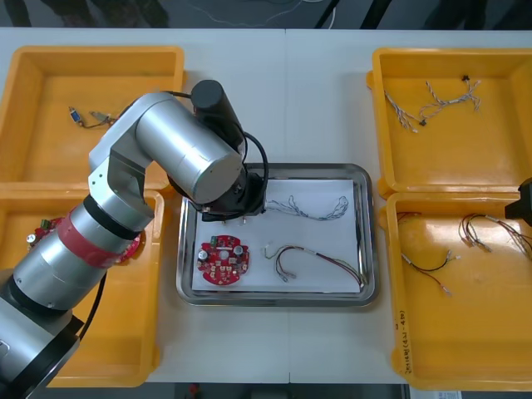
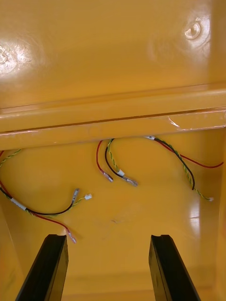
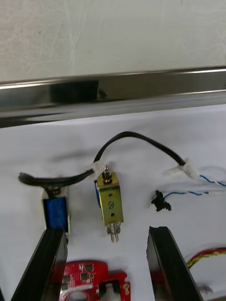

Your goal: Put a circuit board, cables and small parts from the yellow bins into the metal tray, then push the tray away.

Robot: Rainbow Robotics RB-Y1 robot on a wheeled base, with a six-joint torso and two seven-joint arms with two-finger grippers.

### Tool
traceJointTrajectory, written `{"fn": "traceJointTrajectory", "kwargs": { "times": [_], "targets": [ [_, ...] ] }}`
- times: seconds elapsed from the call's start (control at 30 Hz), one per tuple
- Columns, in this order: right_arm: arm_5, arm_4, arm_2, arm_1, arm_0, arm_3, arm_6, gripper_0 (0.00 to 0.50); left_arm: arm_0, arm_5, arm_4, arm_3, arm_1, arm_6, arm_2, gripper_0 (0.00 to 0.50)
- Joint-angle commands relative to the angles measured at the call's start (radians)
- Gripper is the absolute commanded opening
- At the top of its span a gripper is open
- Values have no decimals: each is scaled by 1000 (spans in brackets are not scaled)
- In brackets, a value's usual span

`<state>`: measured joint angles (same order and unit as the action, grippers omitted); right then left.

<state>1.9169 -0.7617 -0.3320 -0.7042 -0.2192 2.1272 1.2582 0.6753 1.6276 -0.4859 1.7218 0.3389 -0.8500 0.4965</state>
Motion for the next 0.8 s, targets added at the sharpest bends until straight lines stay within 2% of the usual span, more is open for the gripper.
{"fn": "traceJointTrajectory", "kwargs": {
  "times": [0.03, 0.43, 0.53, 0.8],
  "targets": [
    [3, -10, -9, 11, 15, 36, 15, 500, 43, 103, -42, 79, 32, 88, -67, 500],
    [3, -14, -5, 11, 15, 34, 10, 500, 152, 292, -187, 98, 103, 86, -222, 500],
    [3, -14, -2, 11, 15, 36, 10, 500, 167, 292, -221, 98, 132, 82, -248, 500],
    [3, -22, 28, -6, 15, 51, 7, 500, 175, 292, -359, 110, 269, 63, -302, 500]
  ]
}}
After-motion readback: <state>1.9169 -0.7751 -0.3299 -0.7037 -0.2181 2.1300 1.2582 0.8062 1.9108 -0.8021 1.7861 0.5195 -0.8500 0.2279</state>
